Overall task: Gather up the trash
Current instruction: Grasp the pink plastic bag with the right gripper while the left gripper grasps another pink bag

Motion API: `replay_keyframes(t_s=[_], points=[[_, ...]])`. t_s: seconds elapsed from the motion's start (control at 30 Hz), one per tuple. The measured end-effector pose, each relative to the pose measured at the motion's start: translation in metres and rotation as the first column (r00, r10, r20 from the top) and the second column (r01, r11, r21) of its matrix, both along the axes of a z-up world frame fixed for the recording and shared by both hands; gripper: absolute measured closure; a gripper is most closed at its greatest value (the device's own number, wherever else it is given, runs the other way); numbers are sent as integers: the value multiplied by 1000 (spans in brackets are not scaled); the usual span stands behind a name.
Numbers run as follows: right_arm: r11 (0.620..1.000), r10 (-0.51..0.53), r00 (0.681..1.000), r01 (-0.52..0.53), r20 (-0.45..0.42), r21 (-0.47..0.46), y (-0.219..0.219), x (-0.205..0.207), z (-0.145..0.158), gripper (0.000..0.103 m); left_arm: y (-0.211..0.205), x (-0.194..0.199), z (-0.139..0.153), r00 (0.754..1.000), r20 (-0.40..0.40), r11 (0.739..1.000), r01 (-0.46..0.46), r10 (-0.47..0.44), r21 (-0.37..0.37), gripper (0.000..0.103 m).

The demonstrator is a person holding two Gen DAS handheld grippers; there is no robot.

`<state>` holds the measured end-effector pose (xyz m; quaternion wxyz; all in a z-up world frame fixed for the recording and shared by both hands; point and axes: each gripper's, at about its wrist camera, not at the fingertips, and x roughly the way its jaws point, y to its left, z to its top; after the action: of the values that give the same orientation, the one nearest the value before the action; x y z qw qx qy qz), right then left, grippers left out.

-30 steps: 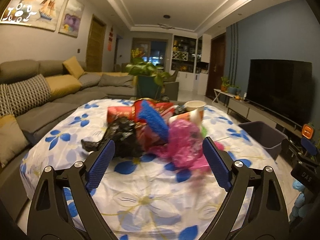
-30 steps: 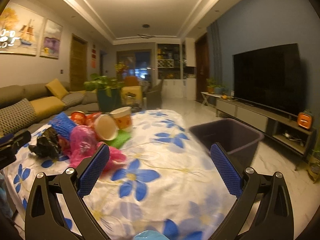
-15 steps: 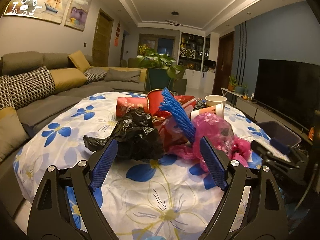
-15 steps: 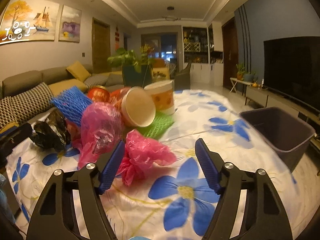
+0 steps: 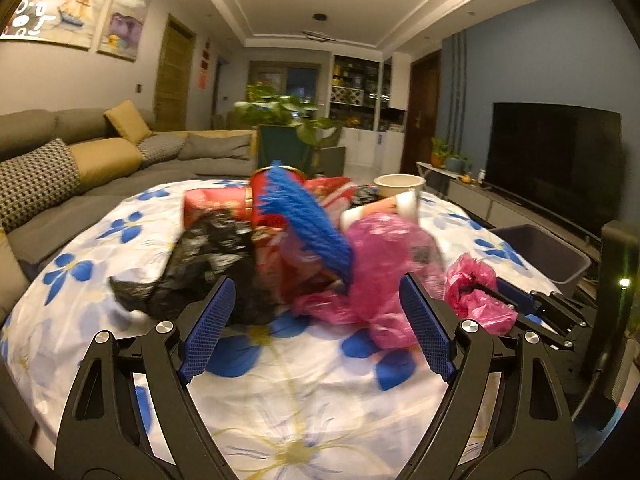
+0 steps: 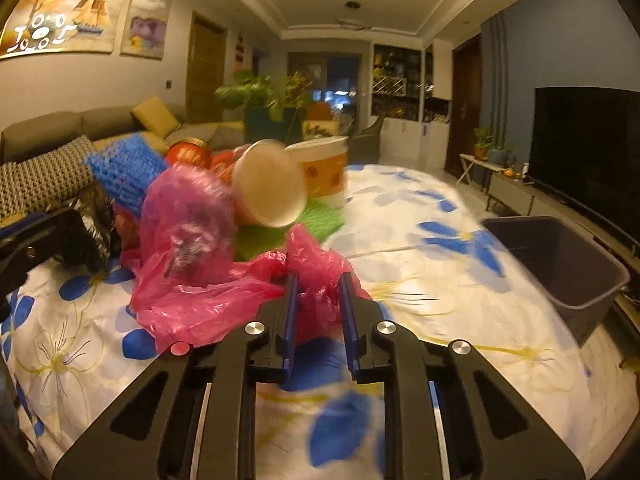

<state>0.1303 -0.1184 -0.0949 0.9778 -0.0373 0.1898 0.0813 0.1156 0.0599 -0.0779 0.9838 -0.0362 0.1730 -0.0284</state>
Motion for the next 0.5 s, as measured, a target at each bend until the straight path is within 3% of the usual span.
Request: replay_keyframes(t_s=[0.2, 0.4, 0.5], points=[[996, -83, 992, 82, 90, 18, -42, -26, 14, 82, -23, 18, 7, 993, -32, 993, 117, -117, -15, 20], [988, -146, 979, 138, 141, 69, -76, -40, 24, 82, -41, 45, -7, 985, -101, 990, 140, -141, -12, 20], [987, -154, 976, 145, 155, 68, -80, -42, 26, 82, -55, 57, -17, 980, -146, 989, 144, -139, 25, 33]])
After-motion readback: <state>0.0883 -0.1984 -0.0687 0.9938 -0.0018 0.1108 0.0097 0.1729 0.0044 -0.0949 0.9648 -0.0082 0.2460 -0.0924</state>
